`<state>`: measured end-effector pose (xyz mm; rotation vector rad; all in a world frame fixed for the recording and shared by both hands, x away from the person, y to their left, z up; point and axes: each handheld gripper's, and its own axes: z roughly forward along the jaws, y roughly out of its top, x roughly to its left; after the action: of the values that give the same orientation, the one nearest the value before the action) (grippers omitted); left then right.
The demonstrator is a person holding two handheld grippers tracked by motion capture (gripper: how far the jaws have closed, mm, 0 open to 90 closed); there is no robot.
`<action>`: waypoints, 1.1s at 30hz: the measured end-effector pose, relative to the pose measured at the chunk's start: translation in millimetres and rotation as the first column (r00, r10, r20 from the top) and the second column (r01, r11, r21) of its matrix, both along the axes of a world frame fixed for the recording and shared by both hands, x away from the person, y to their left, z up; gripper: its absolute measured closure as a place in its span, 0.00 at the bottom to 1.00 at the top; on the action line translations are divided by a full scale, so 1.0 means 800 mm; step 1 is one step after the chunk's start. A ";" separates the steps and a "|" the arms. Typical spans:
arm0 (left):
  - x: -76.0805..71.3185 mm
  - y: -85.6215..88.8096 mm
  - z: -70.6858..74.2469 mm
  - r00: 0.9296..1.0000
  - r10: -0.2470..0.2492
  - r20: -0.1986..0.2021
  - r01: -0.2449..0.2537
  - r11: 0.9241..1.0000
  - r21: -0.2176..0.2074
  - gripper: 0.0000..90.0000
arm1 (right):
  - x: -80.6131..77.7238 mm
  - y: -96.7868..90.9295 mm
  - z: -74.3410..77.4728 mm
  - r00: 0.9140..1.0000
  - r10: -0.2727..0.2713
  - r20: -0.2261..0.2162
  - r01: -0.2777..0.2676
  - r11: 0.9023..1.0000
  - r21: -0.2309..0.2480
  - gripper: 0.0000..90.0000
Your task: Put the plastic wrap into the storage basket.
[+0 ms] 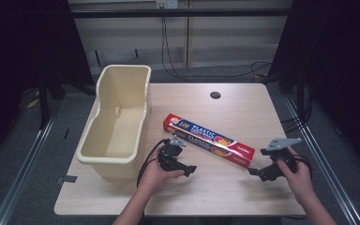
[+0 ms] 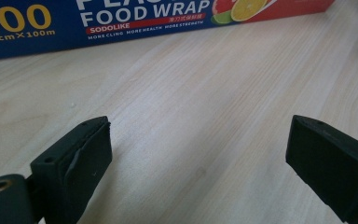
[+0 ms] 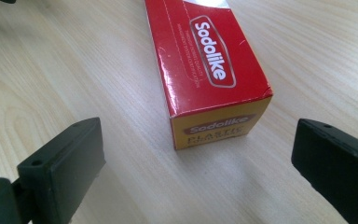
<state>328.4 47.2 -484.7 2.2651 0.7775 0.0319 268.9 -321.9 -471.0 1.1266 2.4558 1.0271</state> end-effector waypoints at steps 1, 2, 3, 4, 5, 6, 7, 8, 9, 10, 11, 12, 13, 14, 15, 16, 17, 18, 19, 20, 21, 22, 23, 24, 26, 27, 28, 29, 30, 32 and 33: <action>-0.001 -0.001 0.000 1.000 0.014 -0.002 -0.014 1.000 -0.006 0.08 | 0.000 0.000 0.001 1.000 0.000 0.001 0.000 1.000 0.002 0.03; -0.001 0.000 0.000 1.000 0.017 -0.004 -0.017 1.000 -0.005 0.08 | 0.000 0.000 0.001 1.000 0.001 0.002 -0.001 1.000 0.007 0.03; 0.000 0.000 0.001 1.000 0.009 -0.007 -0.009 1.000 -0.003 0.08 | 0.000 0.000 0.001 1.000 -0.002 0.006 0.002 1.000 0.006 0.03; 0.000 0.001 0.002 1.000 0.007 -0.011 -0.007 1.000 -0.002 0.08 | -0.001 0.000 0.002 1.000 -0.007 0.005 0.006 1.000 0.006 0.03; 0.000 0.001 0.002 1.000 0.007 -0.011 -0.007 1.000 -0.002 0.08 | -0.001 0.000 0.002 1.000 -0.007 0.005 0.006 1.000 0.006 0.03; 0.000 -0.001 0.002 1.000 0.004 -0.015 -0.004 1.000 -0.012 0.08 | -0.001 0.000 0.003 1.000 -0.004 0.010 0.003 1.000 0.013 0.03; 0.000 -0.002 0.003 1.000 0.003 -0.017 -0.003 1.000 -0.012 0.08 | -0.001 0.000 0.004 1.000 0.000 0.008 0.000 1.000 0.017 0.02; 0.000 -0.004 0.005 1.000 0.004 -0.019 -0.004 1.000 -0.018 0.08 | -0.001 -0.001 0.004 1.000 0.001 0.007 -0.001 1.000 0.017 0.02; 0.000 -0.004 0.005 1.000 0.004 -0.019 -0.004 1.000 -0.018 0.08 | -0.001 -0.001 0.004 1.000 0.001 0.007 -0.001 1.000 0.017 0.02; 0.001 -0.005 0.007 1.000 -0.006 -0.011 0.006 1.000 -0.010 0.08 | -0.001 -0.001 0.004 1.000 0.000 0.009 0.000 1.000 0.017 0.03; 0.002 -0.010 0.011 1.000 -0.010 -0.011 0.010 1.000 -0.023 0.08 | -0.001 -0.002 0.003 1.000 0.004 0.007 -0.004 1.000 0.018 0.02; 0.003 -0.012 0.013 1.000 -0.006 -0.006 0.006 1.000 -0.030 0.08 | -0.001 -0.002 0.003 1.000 0.000 0.005 -0.001 1.000 0.022 0.02; 0.003 -0.012 0.013 1.000 -0.006 -0.006 0.006 1.000 -0.030 0.08 | -0.001 -0.002 0.003 1.000 0.000 0.005 -0.001 1.000 0.022 0.02; 0.007 -0.016 0.019 1.000 -0.008 -0.002 0.008 0.999 -0.034 0.08 | -0.001 -0.002 0.002 1.000 0.007 0.000 -0.007 1.000 0.024 0.03; 0.010 -0.019 0.022 1.000 -0.012 0.005 0.012 0.999 -0.029 0.08 | -0.001 -0.002 0.002 1.000 0.006 0.002 -0.006 1.000 0.022 0.02; 0.012 -0.022 0.025 1.000 -0.015 0.007 0.016 0.999 -0.032 0.08 | -0.002 -0.002 0.002 1.000 0.004 -0.001 -0.004 1.000 0.025 0.02; 0.012 -0.022 0.025 1.000 -0.015 0.007 0.016 0.999 -0.032 0.08 | -0.002 -0.002 0.003 1.000 0.004 0.001 -0.004 1.000 0.023 0.03; 0.016 -0.028 0.031 1.000 -0.028 0.002 0.028 0.999 -0.027 0.08 | -0.002 -0.002 0.003 1.000 0.007 0.004 -0.008 1.000 0.025 0.02; 0.016 -0.028 0.031 1.000 -0.028 0.002 0.028 0.999 -0.027 0.08 | -0.002 -0.002 0.003 1.000 0.007 0.004 -0.008 1.000 0.025 0.02; 0.019 -0.032 0.035 0.999 -0.033 0.011 0.033 0.999 -0.017 0.08 | -0.002 -0.003 0.002 1.000 0.012 0.004 -0.012 0.999 0.036 0.02; 0.023 -0.038 0.040 0.999 -0.045 0.016 0.045 0.999 -0.017 0.07 | -0.002 -0.004 0.003 1.000 0.012 0.002 -0.012 0.999 0.040 0.02; 0.024 -0.041 0.042 0.999 -0.042 0.013 0.042 0.999 -0.020 0.07 | -0.002 -0.004 0.003 1.000 0.013 0.002 -0.013 0.999 0.046 0.02; 0.026 -0.044 0.044 0.998 -0.054 0.010 0.054 0.998 -0.025 0.07 | -0.003 -0.004 0.003 1.000 0.012 -0.001 -0.012 0.999 0.050 0.02; 0.029 -0.047 0.045 0.998 -0.057 0.014 0.057 0.998 -0.020 0.07 | -0.003 -0.005 0.003 1.000 0.013 0.008 -0.014 0.999 0.049 0.02; 0.032 -0.052 0.048 0.997 -0.070 0.022 0.071 0.997 -0.012 0.06 | -0.003 -0.005 0.004 1.000 0.016 0.008 -0.016 0.998 0.054 0.02; 0.034 -0.054 0.049 0.997 -0.072 0.026 0.073 0.997 -0.013 0.06 | -0.003 -0.005 0.004 1.000 0.016 0.002 -0.016 0.998 0.058 0.02; 0.043 -0.060 0.053 0.996 -0.086 0.016 0.086 0.996 -0.023 0.06 | -0.003 -0.006 0.004 1.000 0.015 0.008 -0.016 0.998 0.062 0.02; 0.043 -0.060 0.053 0.996 -0.086 0.016 0.086 0.996 -0.023 0.06 | -0.003 -0.006 0.004 1.000 0.015 0.008 -0.016 0.998 0.062 0.02; 0.051 -0.066 0.056 0.995 -0.094 0.022 0.094 0.995 -0.028 0.06 | -0.003 -0.007 0.005 1.000 0.010 0.005 -0.010 0.998 0.065 0.02; 0.058 -0.072 0.058 0.994 -0.106 0.008 0.106 0.994 -0.010 0.06 | -0.003 -0.008 0.005 1.000 0.020 0.007 -0.020 0.997 0.072 0.02; 0.063 -0.073 0.059 0.992 -0.122 0.019 0.122 0.992 0.019 0.06 | -0.004 -0.009 0.005 1.000 0.018 0.007 -0.018 0.997 0.075 0.02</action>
<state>378.5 -11.2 -437.2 2.3212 0.6287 0.0046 265.9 -328.7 -466.6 1.1238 2.4450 1.1356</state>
